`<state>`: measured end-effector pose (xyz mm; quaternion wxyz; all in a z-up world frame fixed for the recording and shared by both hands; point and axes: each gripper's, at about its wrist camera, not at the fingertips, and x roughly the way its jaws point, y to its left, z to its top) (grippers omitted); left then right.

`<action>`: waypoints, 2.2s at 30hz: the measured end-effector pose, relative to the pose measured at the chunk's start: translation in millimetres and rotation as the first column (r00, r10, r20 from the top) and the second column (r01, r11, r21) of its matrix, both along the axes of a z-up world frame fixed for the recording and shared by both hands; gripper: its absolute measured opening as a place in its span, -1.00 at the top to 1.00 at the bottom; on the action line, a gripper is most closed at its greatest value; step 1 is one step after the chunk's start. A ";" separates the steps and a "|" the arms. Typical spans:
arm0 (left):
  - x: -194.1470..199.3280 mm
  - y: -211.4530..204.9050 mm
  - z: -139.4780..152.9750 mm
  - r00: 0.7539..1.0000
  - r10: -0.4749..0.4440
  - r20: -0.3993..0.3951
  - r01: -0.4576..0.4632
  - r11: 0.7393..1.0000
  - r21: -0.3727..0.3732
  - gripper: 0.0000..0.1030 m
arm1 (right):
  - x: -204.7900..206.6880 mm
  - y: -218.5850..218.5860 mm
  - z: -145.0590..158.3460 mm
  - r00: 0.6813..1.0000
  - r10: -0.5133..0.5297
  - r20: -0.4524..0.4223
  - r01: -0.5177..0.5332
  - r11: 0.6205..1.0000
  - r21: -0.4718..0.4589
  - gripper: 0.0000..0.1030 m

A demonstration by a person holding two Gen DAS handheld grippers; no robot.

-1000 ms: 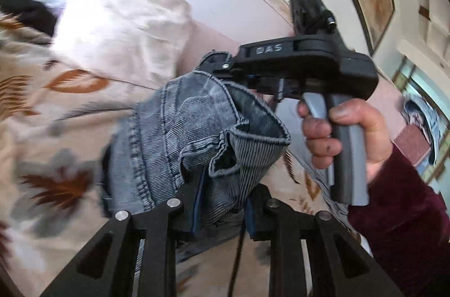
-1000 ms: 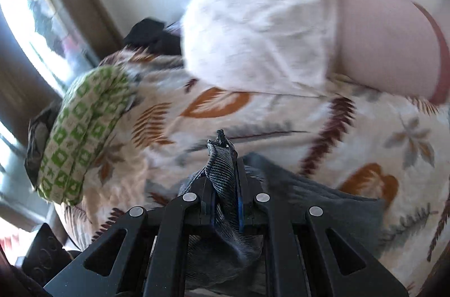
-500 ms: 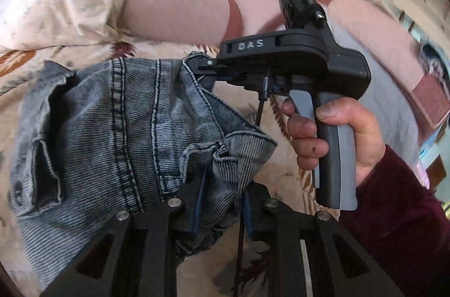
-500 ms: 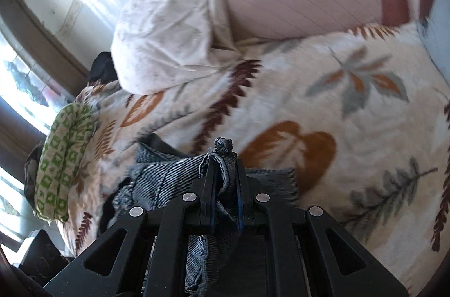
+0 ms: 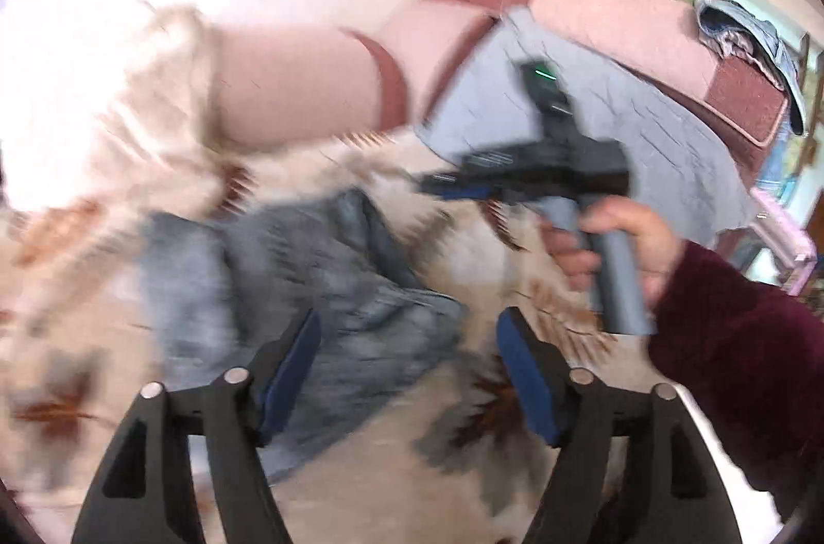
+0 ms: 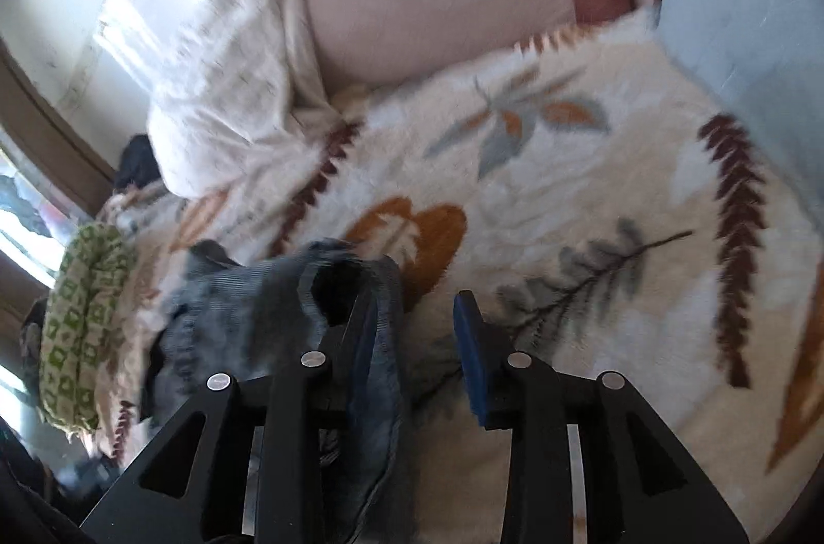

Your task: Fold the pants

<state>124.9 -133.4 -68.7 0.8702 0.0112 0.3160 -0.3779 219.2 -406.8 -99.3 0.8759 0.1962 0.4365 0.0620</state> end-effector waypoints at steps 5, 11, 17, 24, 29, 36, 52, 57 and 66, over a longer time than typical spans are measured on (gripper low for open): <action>11.3 57.0 7.5 0.970 0.221 0.102 -0.232 0.965 0.119 -0.46 | -38.0 27.3 40.2 0.993 0.015 0.113 -0.015 1.000 -0.003 0.34; 39.7 98.7 -25.5 0.937 0.347 0.037 -0.348 0.916 0.201 -0.45 | -63.0 96.7 45.7 0.975 0.082 0.208 -0.090 0.995 0.029 0.25; 62.7 89.1 -45.6 0.938 0.347 -0.006 -0.338 0.917 0.214 -0.31 | -37.1 152.3 36.6 0.960 0.152 0.236 -0.163 0.986 0.027 0.25; 62.2 50.5 -47.8 0.978 0.203 0.053 -0.210 0.954 0.215 -0.31 | 3.7 151.4 4.2 0.974 0.143 0.177 -0.168 0.977 0.131 0.25; 66.0 26.6 -73.1 0.986 0.165 0.016 -0.163 0.949 0.269 -0.21 | 20.0 121.8 -39.6 0.998 0.055 0.012 -0.056 0.979 0.196 0.39; 66.1 10.8 -84.6 0.989 0.149 0.010 -0.145 0.937 0.317 -0.19 | 11.1 89.5 -73.7 0.989 -0.017 -0.148 0.048 0.978 0.205 1.00; 51.6 38.6 -48.0 0.969 0.242 0.049 -0.246 0.924 0.293 -0.41 | -80.5 97.0 -3.3 0.997 -0.058 0.043 0.058 0.998 0.003 0.50; 39.7 26.7 -71.9 0.983 0.174 0.061 -0.184 0.902 0.390 -0.41 | -84.8 108.2 -24.1 0.999 -0.033 -0.027 0.030 0.994 -0.100 0.50; 42.9 22.2 -89.3 0.983 0.166 0.077 -0.183 0.896 0.405 -0.42 | -80.4 104.7 -53.5 0.995 -0.008 -0.100 -0.001 0.996 -0.088 0.53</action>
